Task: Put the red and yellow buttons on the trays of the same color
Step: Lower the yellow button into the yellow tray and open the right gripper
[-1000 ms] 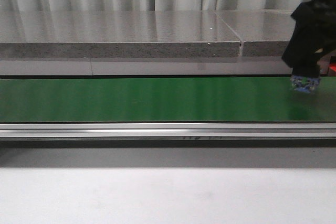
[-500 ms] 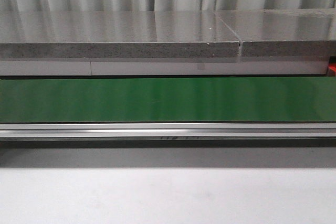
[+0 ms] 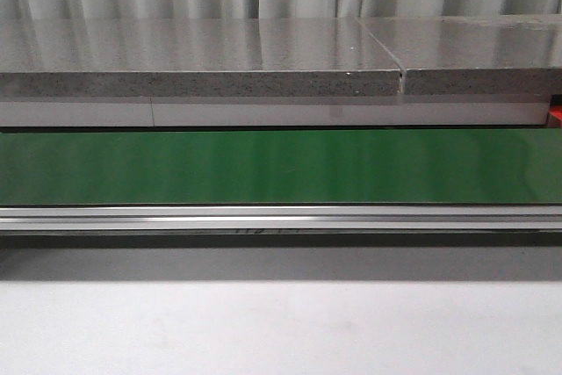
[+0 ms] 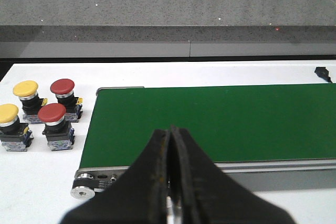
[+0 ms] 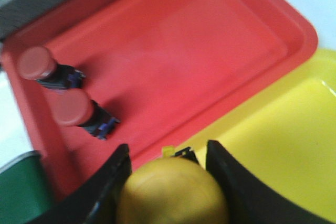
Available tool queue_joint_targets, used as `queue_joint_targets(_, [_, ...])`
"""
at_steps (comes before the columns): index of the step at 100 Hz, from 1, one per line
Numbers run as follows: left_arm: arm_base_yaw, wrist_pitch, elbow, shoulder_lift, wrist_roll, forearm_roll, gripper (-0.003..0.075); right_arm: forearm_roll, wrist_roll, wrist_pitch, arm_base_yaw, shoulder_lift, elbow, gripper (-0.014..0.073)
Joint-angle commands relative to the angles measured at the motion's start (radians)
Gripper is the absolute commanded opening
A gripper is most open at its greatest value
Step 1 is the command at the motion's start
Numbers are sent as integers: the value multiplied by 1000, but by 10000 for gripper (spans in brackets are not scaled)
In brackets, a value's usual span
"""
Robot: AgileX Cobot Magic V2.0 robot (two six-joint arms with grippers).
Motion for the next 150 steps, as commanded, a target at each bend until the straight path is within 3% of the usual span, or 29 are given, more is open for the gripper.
queue_joint_targets(1, [-9,-76,-25,9,1,-14,-19,19,4,-62,-14,14,-21,78])
queue_joint_targets(102, [-9,-76,-25,9,1,-14,-19,19,4,-67,-14,288,-19,88])
queue_joint_targets(112, [-9,-76,-25,9,1,-14,-19,19,4,-59,-14,288,-19,176])
queue_joint_targets(131, [-9,-76,-25,9,1,-14,-19,21,4,-48,-14,286,-19,488])
queue_joint_targets(138, [-9,-76,-25,9,1,-14,-19,33,4,-42,-14,281,-19,547])
queue_joint_targets(150, [-9,-76,-25,9,1,-14,-19,35,4,-40,-14,254,-19,561])
